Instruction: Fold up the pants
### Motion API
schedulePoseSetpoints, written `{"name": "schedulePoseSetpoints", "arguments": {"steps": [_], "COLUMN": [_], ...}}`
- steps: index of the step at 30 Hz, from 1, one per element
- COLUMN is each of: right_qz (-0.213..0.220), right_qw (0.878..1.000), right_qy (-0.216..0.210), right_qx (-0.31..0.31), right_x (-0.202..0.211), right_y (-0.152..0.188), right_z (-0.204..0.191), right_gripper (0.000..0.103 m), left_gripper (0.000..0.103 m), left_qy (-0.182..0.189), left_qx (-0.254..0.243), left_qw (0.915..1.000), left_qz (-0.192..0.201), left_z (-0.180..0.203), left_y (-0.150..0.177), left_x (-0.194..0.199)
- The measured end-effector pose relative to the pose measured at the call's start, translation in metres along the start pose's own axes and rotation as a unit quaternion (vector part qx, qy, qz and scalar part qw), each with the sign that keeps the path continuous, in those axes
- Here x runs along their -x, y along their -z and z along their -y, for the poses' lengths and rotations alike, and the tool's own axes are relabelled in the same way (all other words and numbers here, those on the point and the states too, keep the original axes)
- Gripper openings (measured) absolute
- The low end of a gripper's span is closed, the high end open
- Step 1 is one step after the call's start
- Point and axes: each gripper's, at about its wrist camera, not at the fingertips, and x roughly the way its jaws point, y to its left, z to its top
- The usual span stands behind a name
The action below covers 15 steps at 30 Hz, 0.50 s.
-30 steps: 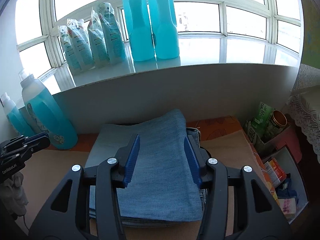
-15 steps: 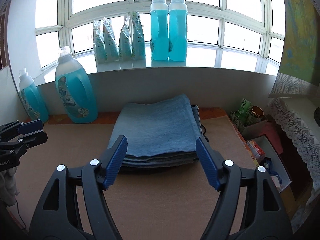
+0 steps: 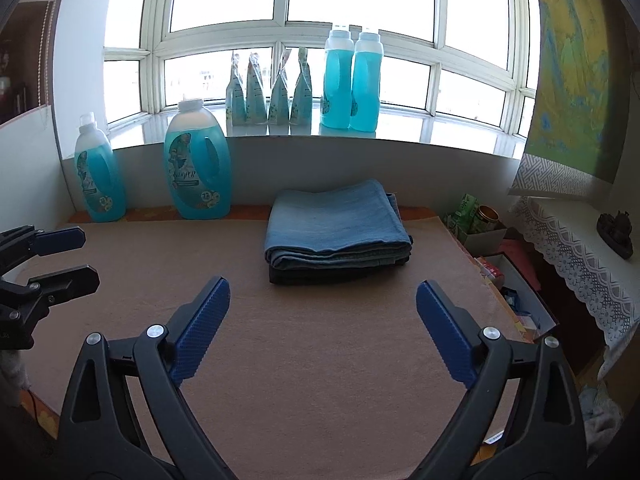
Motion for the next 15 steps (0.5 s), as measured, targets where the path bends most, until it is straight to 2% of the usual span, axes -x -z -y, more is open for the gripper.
{"name": "schedulePoseSetpoints", "arguments": {"steps": [4, 10, 15], "right_qz": [0.015, 0.021, 0.028], "right_qw": [1.0, 1.0, 1.0], "right_qy": [0.008, 0.006, 0.013], "right_qx": [0.004, -0.001, -0.006], "right_x": [0.02, 0.033, 0.037], "right_y": [0.015, 0.033, 0.048], "right_z": [-0.014, -0.027, -0.037], "right_gripper": [0.103, 0.103, 0.103], "left_gripper": [0.081, 0.081, 0.081], "left_qy": [-0.02, -0.044, -0.059], "left_qx": [0.006, 0.005, 0.034], "left_qw": [0.9998, 0.999, 0.9976], "left_qz": [-0.004, -0.005, -0.009], "left_z": [0.004, 0.006, -0.002], "left_y": [0.02, 0.047, 0.066], "left_x": [0.017, 0.031, 0.04]}}
